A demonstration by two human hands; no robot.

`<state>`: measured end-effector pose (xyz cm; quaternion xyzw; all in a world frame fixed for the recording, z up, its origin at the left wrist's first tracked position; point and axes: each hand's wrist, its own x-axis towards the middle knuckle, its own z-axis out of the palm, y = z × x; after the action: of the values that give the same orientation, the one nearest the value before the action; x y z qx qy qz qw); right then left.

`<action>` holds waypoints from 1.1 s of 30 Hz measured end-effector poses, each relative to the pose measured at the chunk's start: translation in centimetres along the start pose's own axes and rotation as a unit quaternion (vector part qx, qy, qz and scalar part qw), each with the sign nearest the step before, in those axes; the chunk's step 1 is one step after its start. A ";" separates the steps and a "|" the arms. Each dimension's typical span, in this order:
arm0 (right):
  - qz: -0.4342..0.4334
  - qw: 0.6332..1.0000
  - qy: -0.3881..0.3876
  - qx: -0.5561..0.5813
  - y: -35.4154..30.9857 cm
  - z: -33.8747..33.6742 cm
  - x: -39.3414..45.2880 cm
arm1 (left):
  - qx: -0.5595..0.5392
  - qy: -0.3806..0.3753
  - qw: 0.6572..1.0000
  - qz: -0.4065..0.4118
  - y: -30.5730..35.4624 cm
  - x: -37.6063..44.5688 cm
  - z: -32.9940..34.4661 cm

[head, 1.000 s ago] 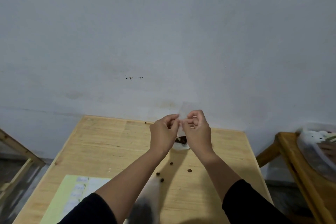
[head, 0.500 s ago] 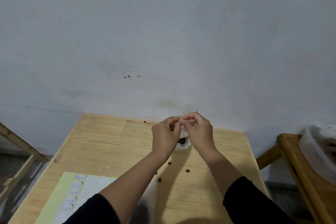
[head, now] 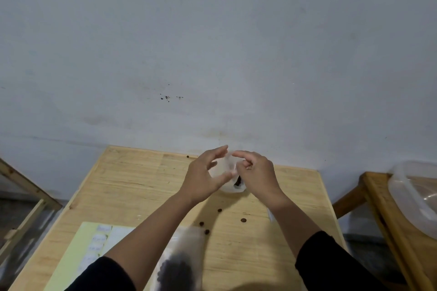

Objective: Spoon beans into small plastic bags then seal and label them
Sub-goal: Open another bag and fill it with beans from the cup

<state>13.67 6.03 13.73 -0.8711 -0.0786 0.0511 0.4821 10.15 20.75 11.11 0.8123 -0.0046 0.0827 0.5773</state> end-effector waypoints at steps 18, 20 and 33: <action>0.006 0.995 -0.064 0.075 2.5 1.3 0.1 | 0.170 -0.032 0.984 0.040 -5.6 -1.0 -0.3; 0.042 0.993 0.024 0.107 4.9 1.2 0.2 | 0.164 0.000 0.986 0.016 -6.1 -1.2 -0.4; 0.216 0.955 0.116 -0.169 17.0 3.2 -0.9 | 0.146 0.047 0.987 -0.049 -7.6 -1.1 1.1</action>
<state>13.75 -0.36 -2.40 -0.9361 0.1603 0.0381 0.3107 10.00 22.11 3.46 0.8824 0.0740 0.0921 0.4554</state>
